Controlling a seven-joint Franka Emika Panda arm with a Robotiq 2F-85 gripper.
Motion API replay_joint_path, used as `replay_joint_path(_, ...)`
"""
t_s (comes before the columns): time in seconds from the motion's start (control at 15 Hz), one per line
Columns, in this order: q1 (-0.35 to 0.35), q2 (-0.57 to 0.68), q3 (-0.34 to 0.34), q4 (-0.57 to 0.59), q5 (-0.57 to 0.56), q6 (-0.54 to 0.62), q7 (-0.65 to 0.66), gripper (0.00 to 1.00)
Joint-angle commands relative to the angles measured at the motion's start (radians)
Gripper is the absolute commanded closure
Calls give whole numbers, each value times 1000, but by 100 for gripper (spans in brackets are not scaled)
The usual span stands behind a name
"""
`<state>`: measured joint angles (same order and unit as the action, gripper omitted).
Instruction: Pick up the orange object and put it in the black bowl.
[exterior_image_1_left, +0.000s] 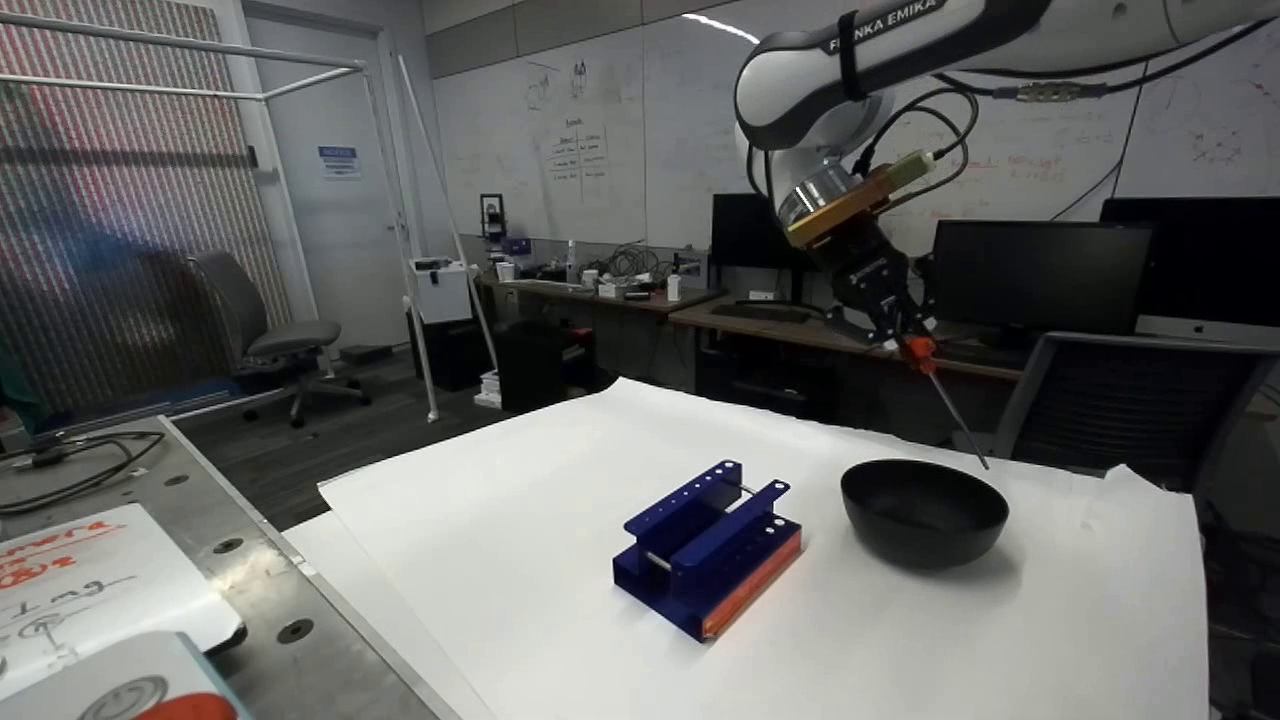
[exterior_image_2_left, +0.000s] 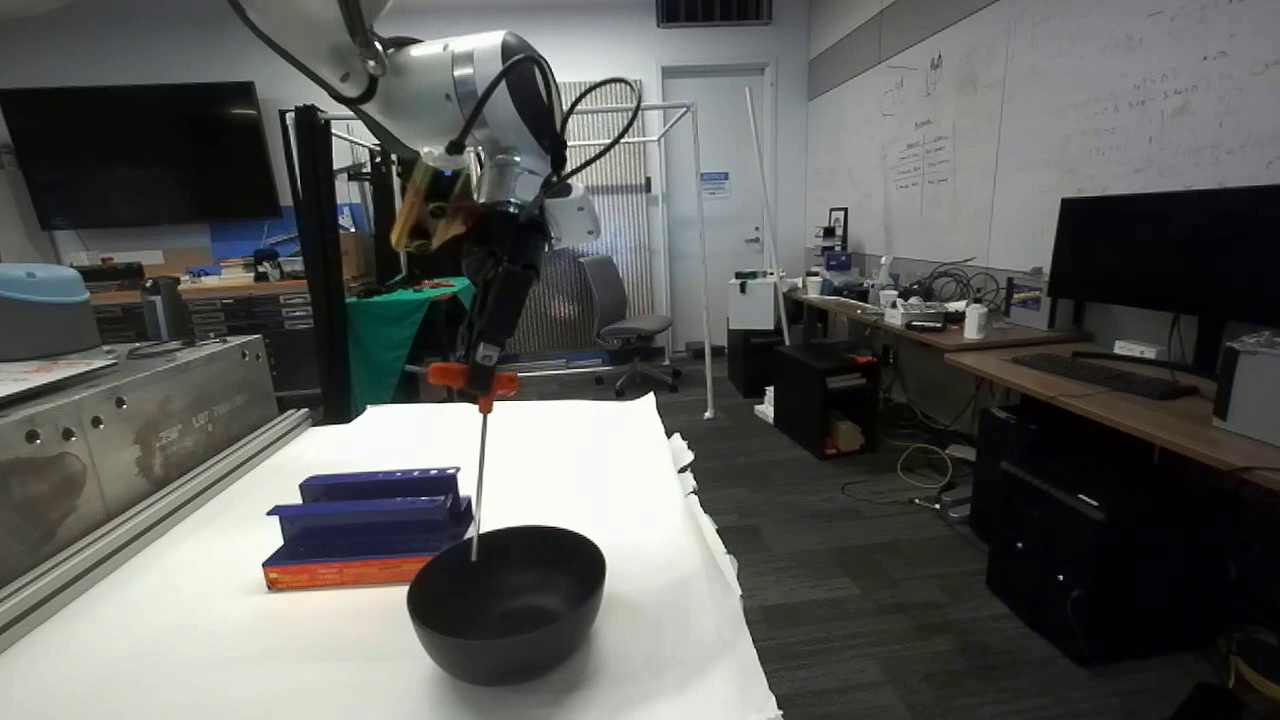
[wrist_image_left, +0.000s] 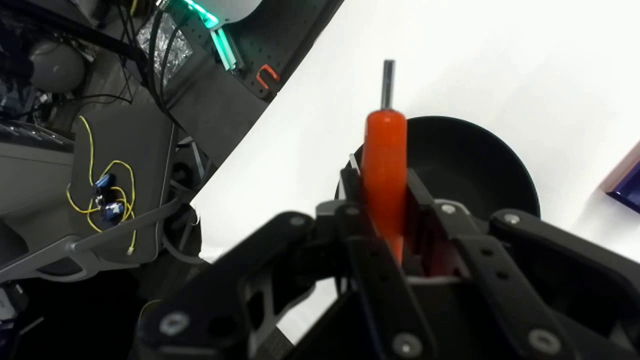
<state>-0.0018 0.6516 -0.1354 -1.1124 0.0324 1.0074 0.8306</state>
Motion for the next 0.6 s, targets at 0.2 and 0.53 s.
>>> replay_joint_path(0.2,-40,177,3,135,103,-34,36,90)
replay_joint_path(0.53,-65,272,5,201,135,-28,31,86)
